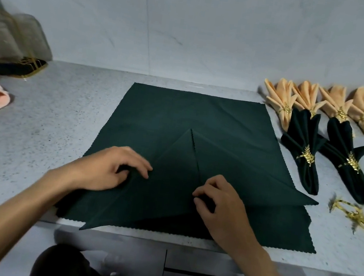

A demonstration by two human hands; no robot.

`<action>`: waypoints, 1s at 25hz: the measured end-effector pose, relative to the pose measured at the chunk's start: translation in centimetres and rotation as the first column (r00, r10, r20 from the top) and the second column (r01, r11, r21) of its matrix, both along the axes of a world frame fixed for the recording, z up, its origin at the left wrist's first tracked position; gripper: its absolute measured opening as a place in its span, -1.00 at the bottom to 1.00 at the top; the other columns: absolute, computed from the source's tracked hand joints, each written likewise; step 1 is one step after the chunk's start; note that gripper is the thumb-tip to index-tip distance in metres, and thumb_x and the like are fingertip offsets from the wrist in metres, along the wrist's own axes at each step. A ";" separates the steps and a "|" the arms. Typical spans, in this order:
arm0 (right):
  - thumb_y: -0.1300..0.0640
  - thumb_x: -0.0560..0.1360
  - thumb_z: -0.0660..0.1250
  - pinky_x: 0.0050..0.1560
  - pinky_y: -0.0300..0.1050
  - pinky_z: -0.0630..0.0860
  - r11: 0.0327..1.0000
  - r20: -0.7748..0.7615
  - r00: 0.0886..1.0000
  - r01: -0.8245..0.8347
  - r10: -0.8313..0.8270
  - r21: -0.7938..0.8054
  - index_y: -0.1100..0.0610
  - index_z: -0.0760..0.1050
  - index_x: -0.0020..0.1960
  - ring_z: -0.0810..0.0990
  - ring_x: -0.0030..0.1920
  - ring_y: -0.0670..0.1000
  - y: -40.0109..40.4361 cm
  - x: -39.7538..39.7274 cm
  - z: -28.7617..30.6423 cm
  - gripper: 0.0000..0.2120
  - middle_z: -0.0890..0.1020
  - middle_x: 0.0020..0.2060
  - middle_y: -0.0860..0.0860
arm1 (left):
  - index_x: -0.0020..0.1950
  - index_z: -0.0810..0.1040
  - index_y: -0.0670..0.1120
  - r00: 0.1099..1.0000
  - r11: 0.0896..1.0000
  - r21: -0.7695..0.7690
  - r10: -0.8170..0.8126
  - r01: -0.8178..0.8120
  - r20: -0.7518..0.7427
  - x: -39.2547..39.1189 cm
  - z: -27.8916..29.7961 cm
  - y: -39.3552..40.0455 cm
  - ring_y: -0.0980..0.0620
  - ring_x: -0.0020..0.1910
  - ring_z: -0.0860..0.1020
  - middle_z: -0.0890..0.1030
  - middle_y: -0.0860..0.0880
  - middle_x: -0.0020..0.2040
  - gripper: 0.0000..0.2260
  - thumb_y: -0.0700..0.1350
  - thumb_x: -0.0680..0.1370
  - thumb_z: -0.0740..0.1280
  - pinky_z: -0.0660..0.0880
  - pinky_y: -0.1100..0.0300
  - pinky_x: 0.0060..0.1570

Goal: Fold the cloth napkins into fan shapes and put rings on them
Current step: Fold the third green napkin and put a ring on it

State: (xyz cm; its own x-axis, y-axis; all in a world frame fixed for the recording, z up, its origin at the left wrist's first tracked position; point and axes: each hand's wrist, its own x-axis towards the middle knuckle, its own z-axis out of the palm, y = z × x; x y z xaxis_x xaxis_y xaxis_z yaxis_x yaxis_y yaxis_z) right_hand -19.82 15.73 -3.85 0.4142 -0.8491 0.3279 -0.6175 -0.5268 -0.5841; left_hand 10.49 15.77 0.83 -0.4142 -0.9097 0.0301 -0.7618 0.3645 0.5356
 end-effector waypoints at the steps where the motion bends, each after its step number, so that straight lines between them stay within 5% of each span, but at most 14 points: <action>1: 0.16 0.52 0.41 -0.05 -0.16 0.48 1.000 -0.012 1.000 -0.007 0.007 -0.020 0.01 0.62 -0.03 0.46 -0.12 -0.13 0.0 0.0 -0.1 -0.93 0.46 -0.13 -0.20 | 0.12 0.66 0.17 0.999 0.996 0.077 -0.040 0.040 0.005 0.8 -0.3 0.1 0.18 0.35 0.41 0.54 0.30 0.27 -0.45 -0.45 0.42 0.29 0.35 0.14 0.35; 6: 0.14 0.52 0.41 -0.06 -0.13 0.49 0.999 -0.055 0.998 -0.002 0.001 -0.033 -0.03 0.67 0.00 0.44 -0.15 -0.14 0.1 0.0 0.0 -0.88 0.51 -0.17 -0.24 | 0.07 0.68 0.21 0.993 0.950 0.288 -0.110 0.120 -0.050 1.2 0.3 -1.2 0.21 0.34 0.40 0.53 0.27 0.28 -0.69 -0.11 0.39 0.42 0.28 0.33 0.32; 8: 0.11 0.54 0.38 -0.02 -0.22 0.44 1.000 -0.055 0.998 0.019 -0.018 0.018 -0.05 0.68 0.00 0.46 -0.12 -0.14 0.1 0.0 0.3 -0.88 0.53 -0.17 -0.24 | -0.09 0.73 0.05 0.972 0.964 0.267 0.076 -0.014 -0.222 -0.3 0.4 -2.0 0.18 0.03 0.59 0.69 0.09 0.03 -0.92 -0.04 0.47 0.44 0.48 0.17 0.10; 10: 0.05 0.59 0.30 -0.11 -0.23 0.37 0.994 -0.003 0.999 0.032 -0.032 0.108 -0.09 0.60 -0.21 0.45 -0.20 -0.13 0.3 0.2 1.0 -0.78 0.51 -0.29 -0.20 | -0.20 0.71 -0.09 0.848 0.913 0.319 0.370 -0.255 -0.380 -2.6 0.3 -2.6 0.11 -0.27 0.56 0.67 -0.01 -0.25 -0.85 -0.08 0.53 0.44 0.49 0.10 -0.17; 12: -0.03 0.63 0.22 -0.24 -0.24 0.27 0.970 0.153 0.985 0.041 -0.080 0.240 -0.06 0.34 -0.38 0.38 -0.38 -0.10 0.3 0.3 2.0 -0.60 0.41 -0.45 -0.13 | -0.23 0.71 -0.09 0.757 0.840 0.346 0.533 -0.419 -0.377 -4.7 -0.4 -3.3 0.12 -0.36 0.55 0.66 0.01 -0.32 -0.82 -0.08 0.54 0.43 0.49 0.19 -0.21; 15: -0.14 0.56 0.31 -0.30 -0.29 0.39 0.950 0.184 0.967 0.117 -0.175 0.289 -0.09 0.46 -0.22 0.53 -0.36 -0.14 0.0 0.7 2.9 -0.78 0.55 -0.43 -0.17 | -0.28 0.66 -0.06 0.752 0.795 0.228 0.606 -0.562 -0.260 -6.0 -1.8 -4.1 0.15 -0.50 0.41 0.50 0.09 -0.49 -0.81 -0.05 0.51 0.46 0.42 0.20 -0.26; 18: -0.11 0.50 0.40 -0.23 -0.26 0.49 0.953 0.027 0.976 0.207 -0.218 0.219 -0.02 0.53 -0.21 0.56 -0.27 -0.14 -0.2 1.2 2.4 -0.80 0.59 -0.35 -0.13 | -0.30 0.62 -0.05 0.737 0.766 0.112 0.640 -0.633 -0.216 -6.5 -2.3 -4.3 0.10 -0.45 0.46 0.51 0.08 -0.49 -0.78 0.00 0.51 0.45 0.46 0.16 -0.22; 22: 0.02 0.52 0.39 -0.16 -0.22 0.48 0.960 0.001 0.968 0.250 -0.252 0.127 -0.01 0.53 -0.15 0.51 -0.24 -0.14 -0.3 1.5 1.2 -0.90 0.55 -0.30 -0.15 | -0.28 0.58 -0.05 0.760 0.766 -0.029 0.632 -0.642 -0.150 -7.3 -2.5 -4.3 0.10 -0.35 0.50 0.55 0.08 -0.39 -0.79 -0.02 0.54 0.41 0.37 0.19 -0.27; 25: 0.10 0.51 0.40 -0.18 -0.23 0.45 0.973 -0.026 0.973 0.228 -0.227 0.022 0.00 0.57 -0.07 0.47 -0.24 -0.13 -0.2 1.8 0.6 -0.98 0.51 -0.26 -0.17 | -0.07 0.57 -0.03 0.790 0.770 -0.190 0.611 -0.608 -0.050 -7.6 -2.9 -4.6 0.03 -0.17 0.54 0.59 0.06 -0.16 -0.93 -0.06 0.52 0.40 0.41 0.12 -0.14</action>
State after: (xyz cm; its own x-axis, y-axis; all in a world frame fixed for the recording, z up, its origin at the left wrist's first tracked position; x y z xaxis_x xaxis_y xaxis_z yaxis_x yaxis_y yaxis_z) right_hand -18.01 15.48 -3.29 0.2163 -0.9296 0.2985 -0.7329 -0.3566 -0.5794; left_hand 2.92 11.21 -2.04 0.2241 -0.9486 0.2235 -0.8649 -0.0879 0.4941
